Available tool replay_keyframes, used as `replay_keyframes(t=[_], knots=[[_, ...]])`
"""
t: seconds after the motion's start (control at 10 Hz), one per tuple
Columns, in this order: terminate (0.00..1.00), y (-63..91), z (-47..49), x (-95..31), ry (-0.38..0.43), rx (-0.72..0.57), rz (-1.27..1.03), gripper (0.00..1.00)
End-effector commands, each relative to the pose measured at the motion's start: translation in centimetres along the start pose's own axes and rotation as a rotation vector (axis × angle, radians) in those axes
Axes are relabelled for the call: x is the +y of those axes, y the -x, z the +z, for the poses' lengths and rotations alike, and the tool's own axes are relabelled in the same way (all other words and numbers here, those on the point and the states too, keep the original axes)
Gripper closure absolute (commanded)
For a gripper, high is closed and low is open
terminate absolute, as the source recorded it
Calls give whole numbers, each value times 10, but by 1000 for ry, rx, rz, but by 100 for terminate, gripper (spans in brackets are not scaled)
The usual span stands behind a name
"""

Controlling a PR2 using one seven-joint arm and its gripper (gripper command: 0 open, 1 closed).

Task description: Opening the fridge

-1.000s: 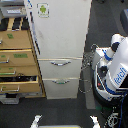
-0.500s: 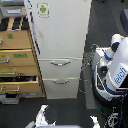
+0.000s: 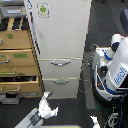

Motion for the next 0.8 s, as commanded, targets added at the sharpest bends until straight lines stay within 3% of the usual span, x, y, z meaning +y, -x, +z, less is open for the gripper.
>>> replay_keyframes(t=[0.1, 0.7, 0.8], knots=[[0, -87, 46, 78, 61, 60, 139, 0], [0, -133, 128, 204, -61, 80, 403, 0], [0, -140, 141, 222, -45, 75, 453, 0]])
